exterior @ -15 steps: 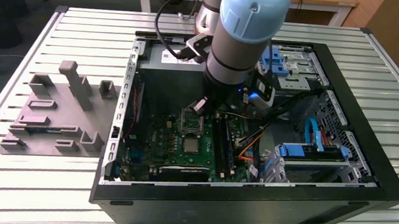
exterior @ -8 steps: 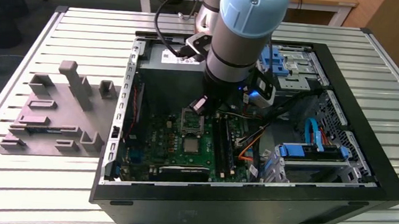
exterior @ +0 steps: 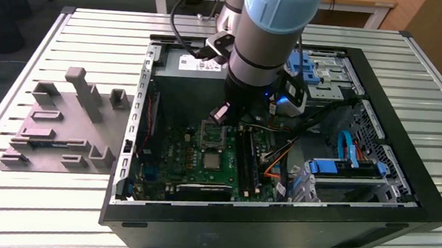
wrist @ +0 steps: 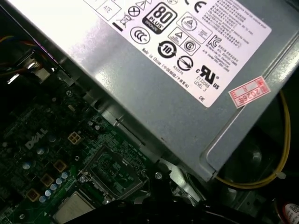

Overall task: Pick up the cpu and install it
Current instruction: 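Close the cpu cover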

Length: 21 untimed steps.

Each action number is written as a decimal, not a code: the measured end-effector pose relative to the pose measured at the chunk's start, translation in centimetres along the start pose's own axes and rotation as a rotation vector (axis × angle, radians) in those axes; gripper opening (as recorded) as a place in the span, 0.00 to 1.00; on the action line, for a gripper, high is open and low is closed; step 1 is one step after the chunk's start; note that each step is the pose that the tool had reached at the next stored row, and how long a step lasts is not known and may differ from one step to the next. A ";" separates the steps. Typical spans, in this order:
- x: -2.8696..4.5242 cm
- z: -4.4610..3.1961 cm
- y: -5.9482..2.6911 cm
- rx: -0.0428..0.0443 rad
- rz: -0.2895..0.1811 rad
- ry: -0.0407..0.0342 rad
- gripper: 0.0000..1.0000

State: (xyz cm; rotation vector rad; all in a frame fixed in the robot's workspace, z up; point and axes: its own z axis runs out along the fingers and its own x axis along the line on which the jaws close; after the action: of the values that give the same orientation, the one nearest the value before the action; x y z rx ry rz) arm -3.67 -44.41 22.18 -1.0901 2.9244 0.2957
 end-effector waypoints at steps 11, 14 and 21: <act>0.06 -0.21 0.11 0.0069 -0.024 0.0116 0.11; 0.06 -0.21 0.11 0.0069 -0.024 0.0117 0.11; 0.06 -0.21 0.10 0.0071 -0.024 0.0119 0.11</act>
State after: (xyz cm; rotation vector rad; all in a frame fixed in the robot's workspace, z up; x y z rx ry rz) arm -3.78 -44.41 22.40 -1.1291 2.9180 0.2793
